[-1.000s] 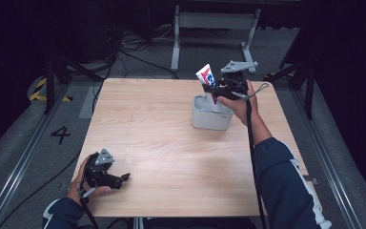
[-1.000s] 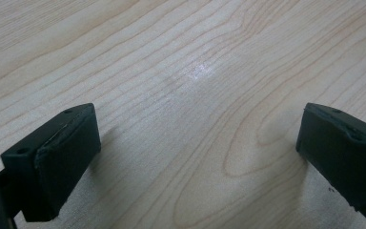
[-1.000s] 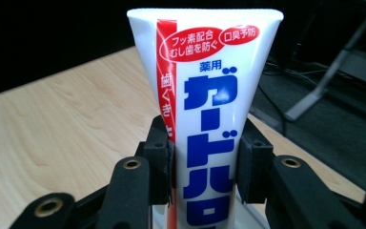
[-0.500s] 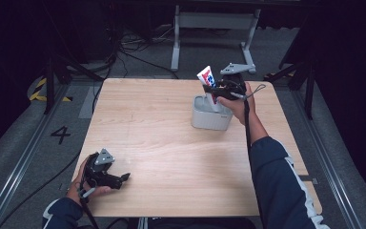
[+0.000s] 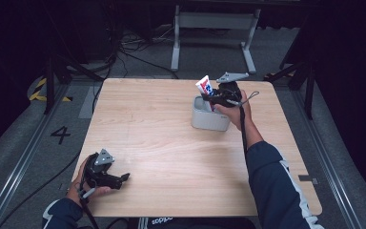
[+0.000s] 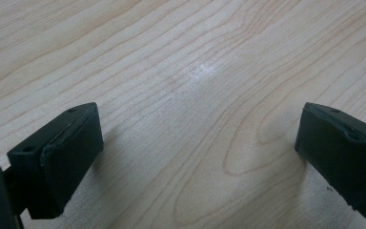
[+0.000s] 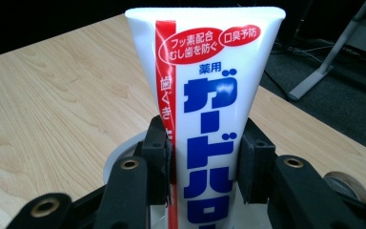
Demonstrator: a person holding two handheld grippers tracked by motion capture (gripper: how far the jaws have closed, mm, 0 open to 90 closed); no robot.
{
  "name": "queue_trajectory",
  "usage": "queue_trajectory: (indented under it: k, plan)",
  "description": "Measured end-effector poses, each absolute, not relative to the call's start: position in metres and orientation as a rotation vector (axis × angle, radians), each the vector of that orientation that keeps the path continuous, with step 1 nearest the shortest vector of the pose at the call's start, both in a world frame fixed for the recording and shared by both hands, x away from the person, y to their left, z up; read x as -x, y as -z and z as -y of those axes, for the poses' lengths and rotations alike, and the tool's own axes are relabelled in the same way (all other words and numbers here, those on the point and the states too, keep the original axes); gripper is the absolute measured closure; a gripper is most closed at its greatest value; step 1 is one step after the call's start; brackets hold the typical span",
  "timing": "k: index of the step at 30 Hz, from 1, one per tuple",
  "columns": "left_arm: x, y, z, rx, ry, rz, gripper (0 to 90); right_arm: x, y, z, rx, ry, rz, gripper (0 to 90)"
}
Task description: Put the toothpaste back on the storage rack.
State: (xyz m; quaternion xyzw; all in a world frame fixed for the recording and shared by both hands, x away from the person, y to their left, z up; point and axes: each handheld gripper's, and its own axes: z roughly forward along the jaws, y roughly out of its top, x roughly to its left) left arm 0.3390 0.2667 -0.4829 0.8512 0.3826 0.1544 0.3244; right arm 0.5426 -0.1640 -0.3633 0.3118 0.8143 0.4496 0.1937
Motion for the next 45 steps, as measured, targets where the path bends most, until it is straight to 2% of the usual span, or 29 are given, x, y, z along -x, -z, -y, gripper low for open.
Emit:
queue_trajectory:
  k: [38,42,45]
  plan:
    - [-0.338,0.483,-0.267,-2.230,-0.406,-1.008,3.1,-0.533,0.381,0.180,-0.891,-1.088,-2.399,53.3]
    - [-0.338,0.483,-0.267,-2.230,-0.404,-1.010,3.1,-0.532,0.376,0.192,-0.939,-1.210,-2.314,59.2]
    - [-0.338,0.483,-0.267,-2.231,-0.406,-1.009,3.1,-0.529,0.371,0.194,-0.931,-1.213,-2.288,58.0]
